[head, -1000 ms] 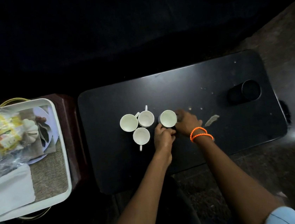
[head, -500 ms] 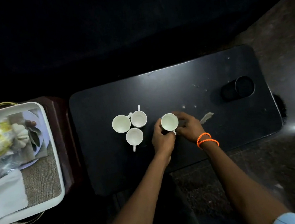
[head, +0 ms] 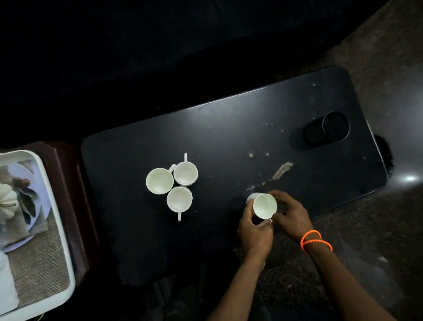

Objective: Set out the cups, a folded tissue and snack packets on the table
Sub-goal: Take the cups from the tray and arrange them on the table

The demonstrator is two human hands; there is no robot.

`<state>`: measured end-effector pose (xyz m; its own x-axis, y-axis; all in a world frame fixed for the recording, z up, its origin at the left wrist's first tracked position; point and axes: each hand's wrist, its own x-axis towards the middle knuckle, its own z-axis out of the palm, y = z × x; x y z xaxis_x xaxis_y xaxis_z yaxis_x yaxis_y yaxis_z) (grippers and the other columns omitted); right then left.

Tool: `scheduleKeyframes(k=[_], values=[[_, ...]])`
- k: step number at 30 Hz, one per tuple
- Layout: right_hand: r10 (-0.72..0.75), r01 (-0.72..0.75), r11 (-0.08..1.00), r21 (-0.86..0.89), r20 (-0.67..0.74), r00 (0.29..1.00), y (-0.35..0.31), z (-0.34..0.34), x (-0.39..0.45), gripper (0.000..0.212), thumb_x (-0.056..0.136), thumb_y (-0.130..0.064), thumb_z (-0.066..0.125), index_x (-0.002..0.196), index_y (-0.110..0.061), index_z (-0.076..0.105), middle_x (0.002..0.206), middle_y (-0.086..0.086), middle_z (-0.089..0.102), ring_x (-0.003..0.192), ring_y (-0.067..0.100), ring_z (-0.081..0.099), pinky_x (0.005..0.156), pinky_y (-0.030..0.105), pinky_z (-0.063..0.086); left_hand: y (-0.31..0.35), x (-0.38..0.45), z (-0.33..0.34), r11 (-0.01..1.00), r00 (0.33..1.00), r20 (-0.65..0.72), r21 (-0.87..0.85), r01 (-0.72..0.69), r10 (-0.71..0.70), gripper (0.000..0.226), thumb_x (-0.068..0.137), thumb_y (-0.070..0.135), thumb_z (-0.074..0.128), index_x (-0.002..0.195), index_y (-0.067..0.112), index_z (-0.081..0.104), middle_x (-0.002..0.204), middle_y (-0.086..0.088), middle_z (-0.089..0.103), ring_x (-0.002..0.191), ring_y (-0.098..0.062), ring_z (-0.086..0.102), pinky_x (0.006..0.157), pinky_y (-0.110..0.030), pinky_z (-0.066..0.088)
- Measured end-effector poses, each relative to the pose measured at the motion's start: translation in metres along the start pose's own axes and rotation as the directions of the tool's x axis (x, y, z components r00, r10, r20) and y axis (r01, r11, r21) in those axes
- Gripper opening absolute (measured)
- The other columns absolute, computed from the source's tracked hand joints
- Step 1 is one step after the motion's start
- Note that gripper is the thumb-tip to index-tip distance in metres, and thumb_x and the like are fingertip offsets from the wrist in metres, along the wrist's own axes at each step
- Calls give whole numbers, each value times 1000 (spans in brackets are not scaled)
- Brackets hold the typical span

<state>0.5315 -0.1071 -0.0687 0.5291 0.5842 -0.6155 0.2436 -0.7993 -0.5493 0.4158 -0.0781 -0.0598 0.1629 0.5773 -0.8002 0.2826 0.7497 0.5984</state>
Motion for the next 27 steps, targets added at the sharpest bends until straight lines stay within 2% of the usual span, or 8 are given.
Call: scheduleKeyframes(k=[6,10,13,16,19,23,25,27], values=[[18,-19,1000,-21,-27,999,10,-2,0,64,66,16,68,110,-30,66,107,-14,69,108,15,65,75,-5,42,-1,1,1,997,997,53,61,47,-51,69,82,3,70,141,37,59,132,5,69,123,-13,64,106,-37,54],[65,-65,998,-12,-31,997,9,0,3,58,69,14,67,114,-23,68,113,-4,69,113,22,65,77,-1,43,-1,9,-7,997,993,102,41,59,-63,64,83,-3,68,140,24,62,134,-2,68,116,-13,70,86,-15,57],[29,-50,995,-92,-215,976,-7,5,2,60,72,10,64,128,-9,66,121,14,64,112,31,64,94,30,51,3,14,-26,998,1000,-11,67,18,-17,51,84,-5,62,129,16,70,130,-6,71,108,-13,72,85,-13,53],[-45,38,999,-27,-361,932,-36,21,-4,54,75,9,61,126,-5,66,121,15,63,108,28,63,97,36,50,9,13,-62,993,970,-221,79,-87,103,40,82,-8,62,112,15,76,114,-4,75,86,2,70,78,-8,49],[-109,124,991,45,-248,963,-66,58,-12,47,75,16,59,119,1,70,115,17,69,102,26,66,94,26,49,16,10,-107,970,854,-459,133,-205,243,35,77,-12,63,96,15,74,100,-3,67,72,4,64,71,-19,53],[-20,8,986,168,71,997,-96,112,-23,47,81,13,56,125,-1,68,119,15,72,107,26,70,101,30,52,23,20,-156,975,740,-636,154,-159,221,29,79,-4,68,106,5,65,109,-4,54,83,-24,61,84,-32,49],[-6,-19,985,171,142,990,-105,134,-28,51,82,11,56,130,-5,66,127,12,70,115,24,68,104,24,48,25,30,-171,990,765,-628,109,-90,139,37,83,2,68,119,2,62,120,-5,50,100,-28,61,92,-29,46],[1,-35,981,192,174,985,-112,150,-31,57,81,9,56,134,-10,64,131,6,69,120,20,65,103,16,45,28,39,-179,995,847,-525,96,-33,79,42,87,12,66,128,6,63,130,-7,56,111,-23,61,93,-20,42]])
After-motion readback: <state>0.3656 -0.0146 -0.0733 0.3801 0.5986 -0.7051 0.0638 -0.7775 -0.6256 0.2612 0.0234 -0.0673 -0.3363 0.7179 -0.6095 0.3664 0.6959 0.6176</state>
